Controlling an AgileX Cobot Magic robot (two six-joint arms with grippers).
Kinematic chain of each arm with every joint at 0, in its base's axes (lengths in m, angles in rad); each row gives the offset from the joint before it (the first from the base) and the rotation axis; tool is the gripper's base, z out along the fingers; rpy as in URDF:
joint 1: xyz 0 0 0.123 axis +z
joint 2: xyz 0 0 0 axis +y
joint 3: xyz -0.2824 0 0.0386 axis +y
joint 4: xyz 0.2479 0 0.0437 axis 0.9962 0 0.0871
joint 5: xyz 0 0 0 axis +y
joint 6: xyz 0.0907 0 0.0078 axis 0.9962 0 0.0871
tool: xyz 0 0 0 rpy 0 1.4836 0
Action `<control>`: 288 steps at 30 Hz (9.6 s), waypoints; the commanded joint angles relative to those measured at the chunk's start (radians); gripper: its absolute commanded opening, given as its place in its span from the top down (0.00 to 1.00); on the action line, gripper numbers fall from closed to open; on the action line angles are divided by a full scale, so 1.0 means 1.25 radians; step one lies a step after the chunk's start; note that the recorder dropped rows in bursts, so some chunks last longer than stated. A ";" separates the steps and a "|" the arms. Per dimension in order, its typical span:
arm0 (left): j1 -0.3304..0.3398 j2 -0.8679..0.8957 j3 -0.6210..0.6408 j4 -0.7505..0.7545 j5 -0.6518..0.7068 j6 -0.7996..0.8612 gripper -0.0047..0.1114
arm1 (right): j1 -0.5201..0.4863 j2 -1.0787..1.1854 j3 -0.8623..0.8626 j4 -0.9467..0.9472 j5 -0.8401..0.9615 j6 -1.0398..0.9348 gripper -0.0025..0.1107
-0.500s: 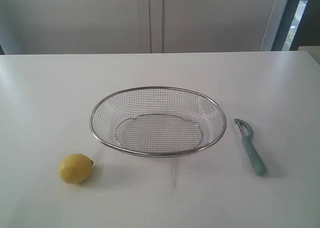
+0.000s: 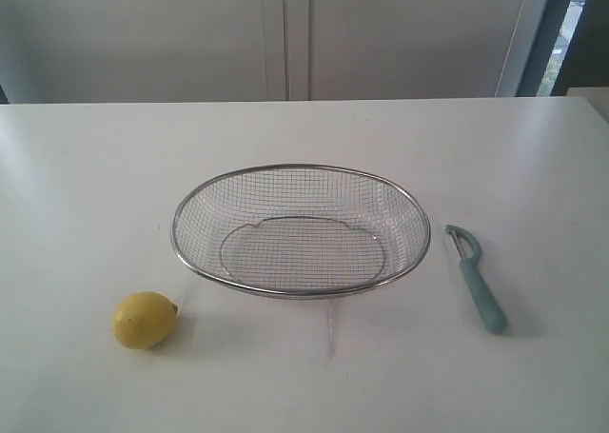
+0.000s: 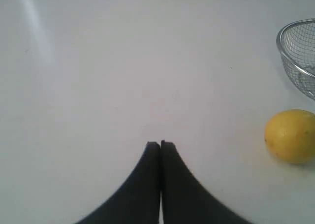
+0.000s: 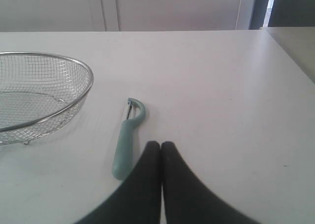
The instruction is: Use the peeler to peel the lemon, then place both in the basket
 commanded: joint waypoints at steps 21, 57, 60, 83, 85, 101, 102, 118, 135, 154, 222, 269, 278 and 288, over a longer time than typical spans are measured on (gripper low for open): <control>-0.004 -0.004 0.002 -0.001 0.001 -0.001 0.96 | 0.002 -0.006 0.001 0.000 -0.008 0.000 0.98; -0.004 -0.004 0.002 -0.001 0.001 -0.001 0.96 | 0.002 -0.006 0.001 0.005 -0.524 0.000 0.98; -0.004 -0.004 0.002 -0.001 0.001 -0.001 0.96 | 0.002 -0.006 0.001 0.006 -0.606 0.000 0.98; -0.004 -0.004 0.002 -0.001 0.001 -0.001 0.96 | 0.002 0.139 -0.159 0.345 -0.818 0.000 0.98; -0.004 -0.004 0.002 -0.001 0.001 -0.001 0.96 | 0.002 0.183 -0.180 0.321 -0.818 0.000 0.98; -0.004 -0.004 0.002 -0.001 0.001 -0.001 0.96 | 0.002 0.587 -0.394 0.104 -0.899 0.000 0.98; -0.004 -0.004 0.002 -0.001 0.001 -0.001 0.96 | 0.002 0.615 -0.415 0.104 -0.908 0.000 0.98; -0.004 -0.004 0.002 -0.001 0.001 -0.001 0.96 | 0.002 0.761 -0.561 0.076 -0.555 -0.216 0.98; -0.004 -0.004 0.002 -0.001 0.001 -0.001 0.96 | 0.002 0.779 -0.669 0.081 -0.353 -0.233 0.98; -0.004 -0.004 0.002 -0.001 0.001 -0.001 0.96 | 0.002 0.901 -0.820 0.083 0.273 -0.136 0.98; -0.004 -0.004 0.002 -0.001 0.001 -0.001 0.96 | 0.081 1.346 -0.873 0.080 0.386 0.023 0.54; -0.004 -0.004 0.002 -0.001 0.001 -0.001 0.96 | 0.081 1.524 -0.873 0.083 0.365 0.023 0.54; -0.004 -0.004 0.002 -0.001 0.001 -0.001 0.96 | 0.081 1.524 -0.873 0.083 0.365 0.023 0.55; -0.004 -0.004 0.002 -0.001 0.001 -0.001 0.96 | 0.081 1.524 -0.873 0.083 0.363 0.023 0.57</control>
